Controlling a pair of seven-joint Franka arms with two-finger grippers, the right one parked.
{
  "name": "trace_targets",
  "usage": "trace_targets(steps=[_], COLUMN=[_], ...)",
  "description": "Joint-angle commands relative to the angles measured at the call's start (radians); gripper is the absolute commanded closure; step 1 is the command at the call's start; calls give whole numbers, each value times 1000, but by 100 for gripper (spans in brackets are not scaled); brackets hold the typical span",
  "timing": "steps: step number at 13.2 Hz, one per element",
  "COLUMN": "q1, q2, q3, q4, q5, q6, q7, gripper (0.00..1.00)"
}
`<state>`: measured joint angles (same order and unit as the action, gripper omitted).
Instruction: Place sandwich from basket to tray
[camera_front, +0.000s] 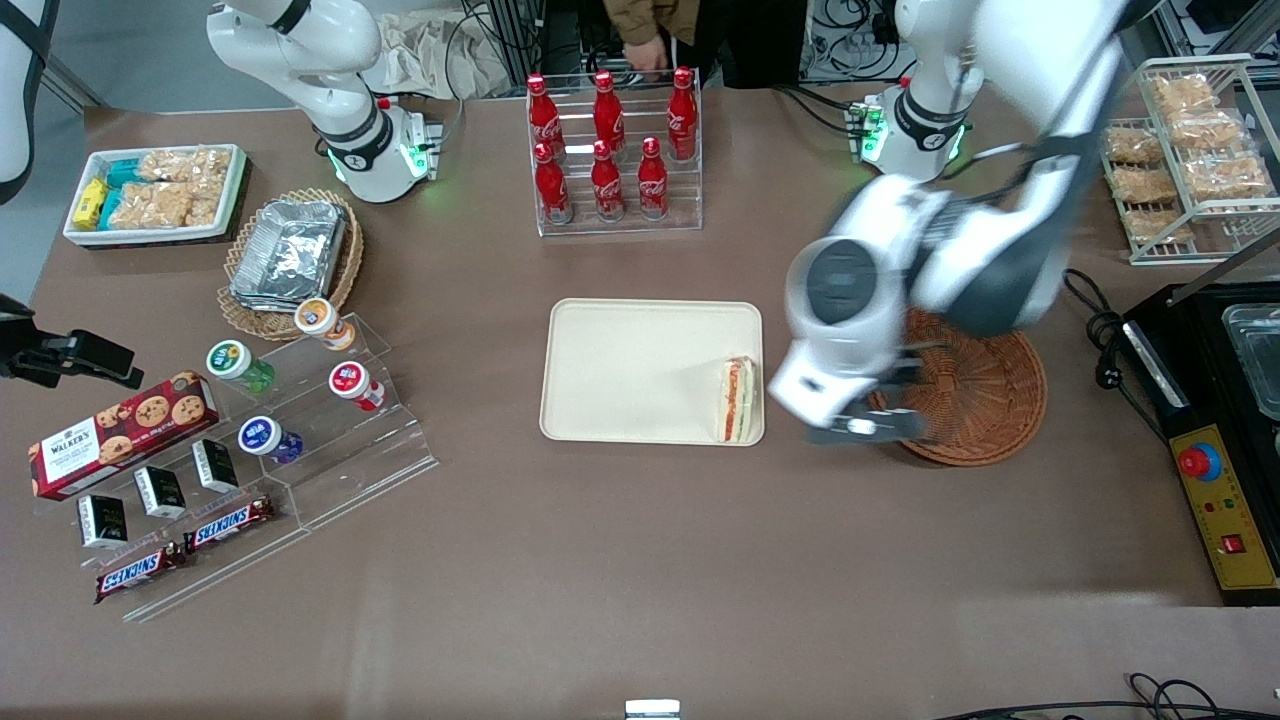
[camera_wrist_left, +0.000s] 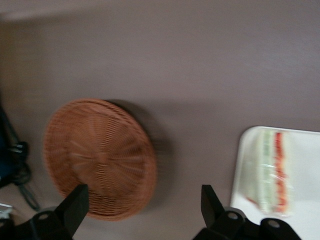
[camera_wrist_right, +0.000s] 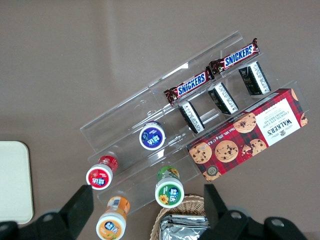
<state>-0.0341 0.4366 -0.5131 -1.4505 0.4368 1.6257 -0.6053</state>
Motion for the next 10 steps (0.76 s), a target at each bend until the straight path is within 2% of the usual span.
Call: trace_targets(steps=[1, 2, 5, 7, 8, 10], q1=[115, 117, 13, -36, -62, -69], q2=[-73, -105, -212, -243, -240, -213], q3=[-7, 36, 353, 491, 528, 528], q4=[-31, -27, -34, -27, -13, 69], q5=[-56, -96, -284, -346, -361, -365], q6=[-7, -29, -41, -70, -70, -70], q7=[167, 250, 492, 622, 634, 633], gripper=[0, 0, 0, 0, 0, 0])
